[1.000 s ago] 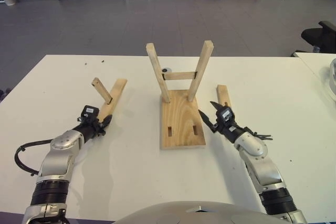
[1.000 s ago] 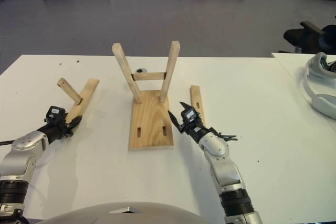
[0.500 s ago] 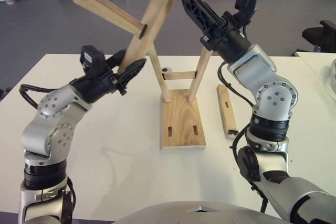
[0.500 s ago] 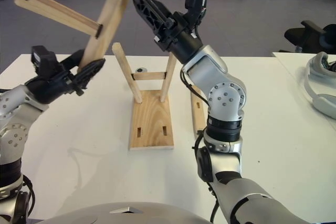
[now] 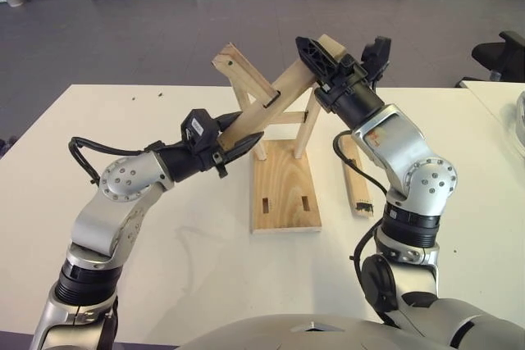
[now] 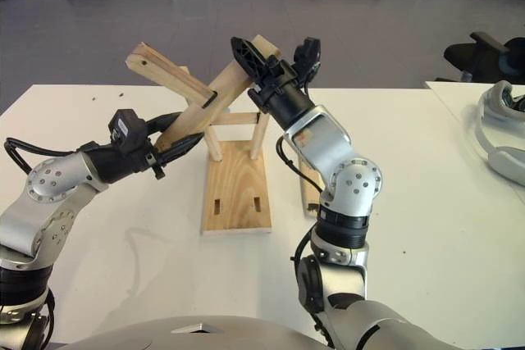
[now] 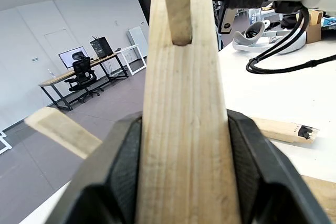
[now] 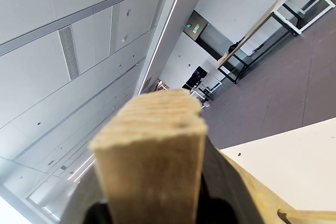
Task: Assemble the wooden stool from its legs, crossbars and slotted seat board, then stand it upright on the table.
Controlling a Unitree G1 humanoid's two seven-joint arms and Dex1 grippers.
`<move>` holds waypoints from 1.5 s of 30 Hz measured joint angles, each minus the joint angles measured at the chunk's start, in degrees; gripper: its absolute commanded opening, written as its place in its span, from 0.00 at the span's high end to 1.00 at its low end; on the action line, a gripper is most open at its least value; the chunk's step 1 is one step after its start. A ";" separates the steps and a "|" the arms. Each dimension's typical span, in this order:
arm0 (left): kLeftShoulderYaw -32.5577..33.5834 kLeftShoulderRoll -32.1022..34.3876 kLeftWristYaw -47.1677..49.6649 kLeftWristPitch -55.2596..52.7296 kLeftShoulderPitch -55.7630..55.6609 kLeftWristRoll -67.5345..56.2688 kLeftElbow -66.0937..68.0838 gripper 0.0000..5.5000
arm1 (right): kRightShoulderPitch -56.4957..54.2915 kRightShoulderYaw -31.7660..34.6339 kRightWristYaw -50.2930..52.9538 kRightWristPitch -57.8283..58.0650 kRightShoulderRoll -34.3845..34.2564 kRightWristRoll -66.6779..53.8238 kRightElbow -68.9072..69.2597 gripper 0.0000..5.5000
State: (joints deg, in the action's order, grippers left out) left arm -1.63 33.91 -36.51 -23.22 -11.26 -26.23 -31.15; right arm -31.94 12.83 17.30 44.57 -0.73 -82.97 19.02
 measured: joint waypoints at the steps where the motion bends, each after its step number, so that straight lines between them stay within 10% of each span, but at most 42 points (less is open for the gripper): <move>1: -0.50 -0.01 -0.12 0.16 0.34 0.36 0.00 0.63 | 0.82 -0.09 0.36 -0.07 0.08 -0.32 0.36 0.81; 16: -3.76 -6.66 4.28 6.56 15.46 7.93 8.88 0.17 | 42.90 2.38 -7.71 -12.47 9.12 20.32 21.22 0.81; 45: -5.02 -11.48 8.35 7.38 15.86 13.95 12.34 0.17 | 32.67 -14.88 -11.78 -12.62 23.31 45.16 20.05 0.80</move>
State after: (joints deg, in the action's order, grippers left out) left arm -6.65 22.42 -28.16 -15.83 4.60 -12.27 -18.82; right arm 0.73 -2.05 5.52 31.95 22.58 -37.80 39.07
